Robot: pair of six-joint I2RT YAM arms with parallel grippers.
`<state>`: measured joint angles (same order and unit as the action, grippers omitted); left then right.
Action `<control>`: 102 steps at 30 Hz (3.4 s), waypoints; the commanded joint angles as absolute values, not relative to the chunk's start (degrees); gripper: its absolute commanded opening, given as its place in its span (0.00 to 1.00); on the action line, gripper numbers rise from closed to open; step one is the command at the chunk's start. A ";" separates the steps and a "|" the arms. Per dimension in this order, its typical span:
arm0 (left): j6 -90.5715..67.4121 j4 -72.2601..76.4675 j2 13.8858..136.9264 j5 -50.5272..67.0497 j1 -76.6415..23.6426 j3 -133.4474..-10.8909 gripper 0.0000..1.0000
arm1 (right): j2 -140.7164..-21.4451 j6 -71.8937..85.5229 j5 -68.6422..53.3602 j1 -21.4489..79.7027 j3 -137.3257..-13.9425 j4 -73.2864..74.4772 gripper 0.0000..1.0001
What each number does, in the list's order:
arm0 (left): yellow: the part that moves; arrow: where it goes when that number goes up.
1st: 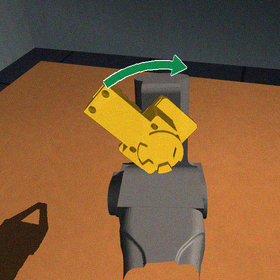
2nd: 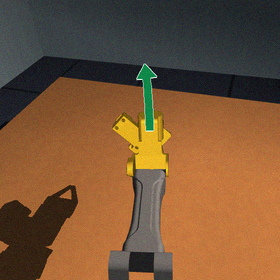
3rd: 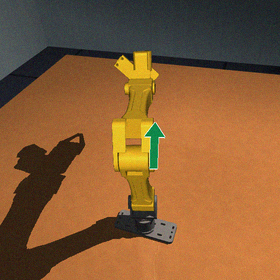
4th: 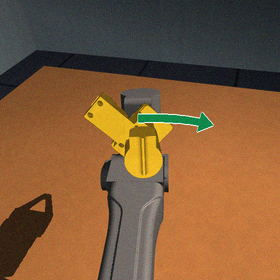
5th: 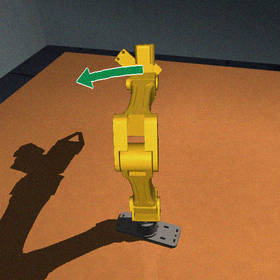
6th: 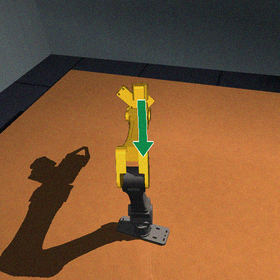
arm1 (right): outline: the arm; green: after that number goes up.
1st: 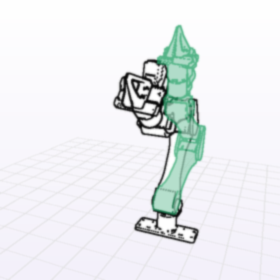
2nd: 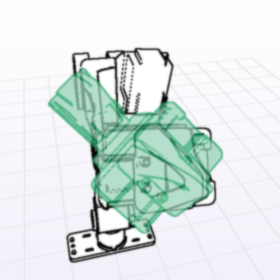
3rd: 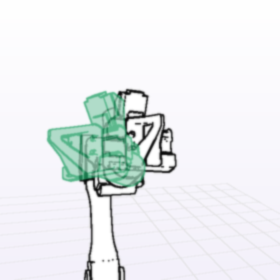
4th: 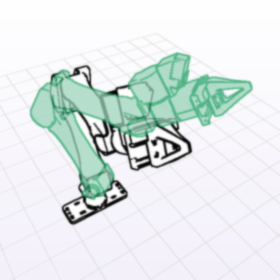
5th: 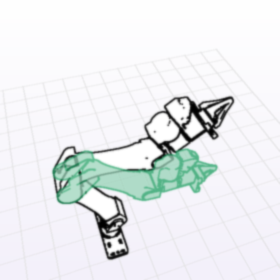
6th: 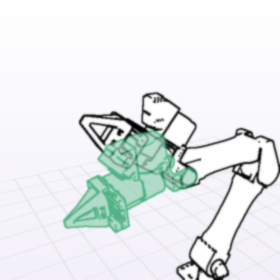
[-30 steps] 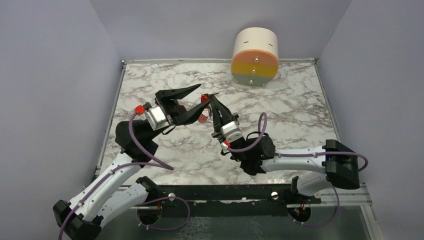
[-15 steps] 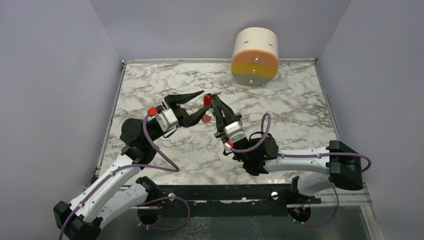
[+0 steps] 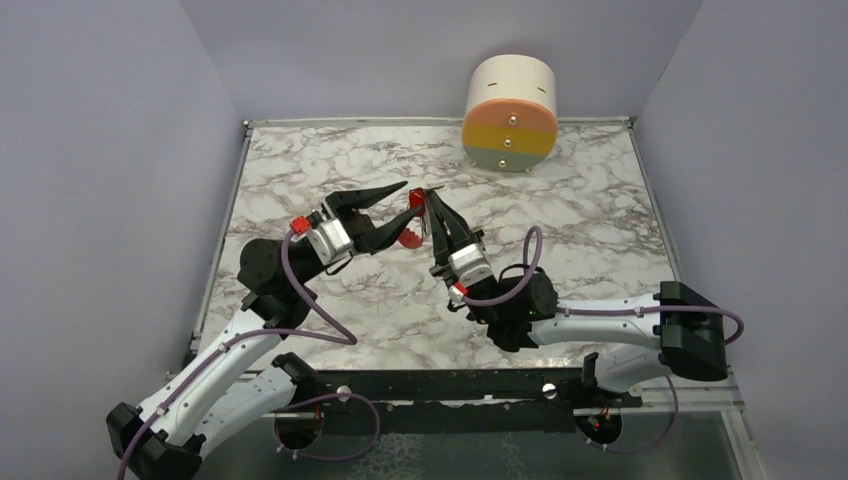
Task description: Remove the keys from the keyring
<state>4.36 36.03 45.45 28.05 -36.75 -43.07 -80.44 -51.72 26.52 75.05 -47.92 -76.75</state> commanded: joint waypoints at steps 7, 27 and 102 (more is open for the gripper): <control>3.16 40.10 44.02 28.51 -36.75 -43.31 0.43 | -78.68 -50.87 26.41 75.46 -47.64 -77.10 0.02; 2.78 42.05 47.07 33.38 -36.74 -45.16 0.41 | -77.16 -49.43 26.04 75.41 -47.26 -75.15 0.01; -13.88 74.45 49.38 3.68 -36.79 -27.91 0.00 | -74.29 -52.73 25.51 75.78 -42.55 -84.95 0.01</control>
